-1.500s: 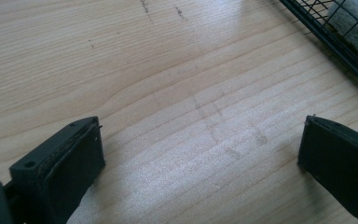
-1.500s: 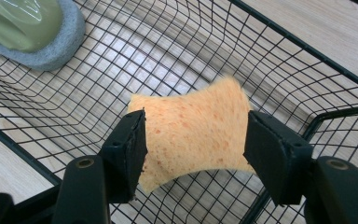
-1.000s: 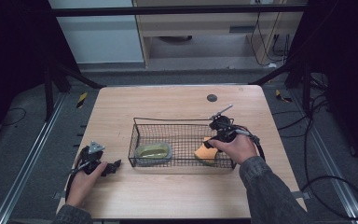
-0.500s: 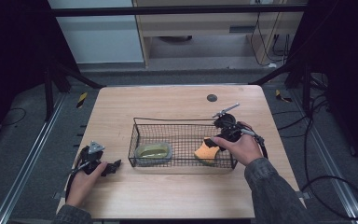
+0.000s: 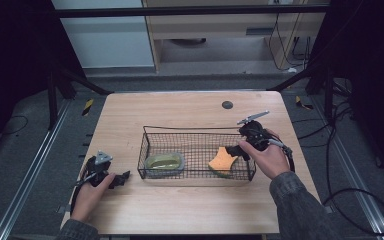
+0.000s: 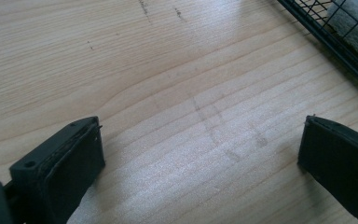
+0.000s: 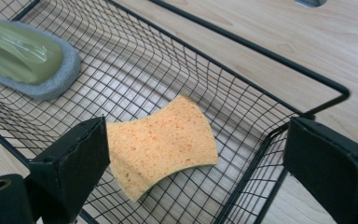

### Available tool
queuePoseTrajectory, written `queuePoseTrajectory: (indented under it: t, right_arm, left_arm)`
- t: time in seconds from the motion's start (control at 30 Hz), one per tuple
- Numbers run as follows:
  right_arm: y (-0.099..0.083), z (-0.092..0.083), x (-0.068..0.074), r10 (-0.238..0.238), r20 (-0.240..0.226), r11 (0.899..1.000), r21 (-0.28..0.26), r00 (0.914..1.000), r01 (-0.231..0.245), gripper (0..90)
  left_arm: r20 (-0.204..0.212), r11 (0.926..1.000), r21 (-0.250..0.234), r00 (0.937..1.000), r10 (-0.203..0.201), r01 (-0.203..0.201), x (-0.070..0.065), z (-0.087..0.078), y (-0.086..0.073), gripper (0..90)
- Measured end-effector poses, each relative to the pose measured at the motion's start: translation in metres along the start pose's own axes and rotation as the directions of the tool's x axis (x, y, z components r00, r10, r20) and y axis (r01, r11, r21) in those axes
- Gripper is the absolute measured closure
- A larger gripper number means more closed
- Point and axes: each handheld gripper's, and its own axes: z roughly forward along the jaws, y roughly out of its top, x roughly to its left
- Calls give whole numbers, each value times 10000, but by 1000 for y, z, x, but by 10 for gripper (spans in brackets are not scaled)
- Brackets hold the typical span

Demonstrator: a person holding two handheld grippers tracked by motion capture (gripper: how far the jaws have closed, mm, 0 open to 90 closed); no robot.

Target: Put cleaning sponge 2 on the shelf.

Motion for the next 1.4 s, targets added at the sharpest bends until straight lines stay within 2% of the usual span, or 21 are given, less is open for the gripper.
queuePoseTrajectory:
  t: [0.1,0.27,0.47,0.77,1.0,1.4]
  right_arm:
    - [-1,-3,-4,118,73,9998,-144,9999,-117,73]
    - [-4,-7,-9,225,463,9987,-478,9987,-203,73]
    - [-10,-15,-19,198,840,9949,-998,9963,-114,71]
    - [-27,-30,-39,220,1689,9831,-1828,9854,94,106]
    - [-44,-34,-53,409,1979,9851,-1720,9794,-63,125]
    - [-76,-32,-77,1255,1999,9834,-1547,9717,-952,113]
  left_arm:
    - [3,10000,-3,10000,-5,5,0,0,0,0]
    - [4,10000,0,10000,-6,6,0,0,0,0]
    - [4,10000,0,10000,-2,2,0,0,0,0]
    - [5,10000,-3,10000,-10,10,0,0,0,0]
    - [4,10000,-2,10000,-3,3,0,0,0,0]
    - [7,10000,-1,10000,-12,12,0,0,0,0]
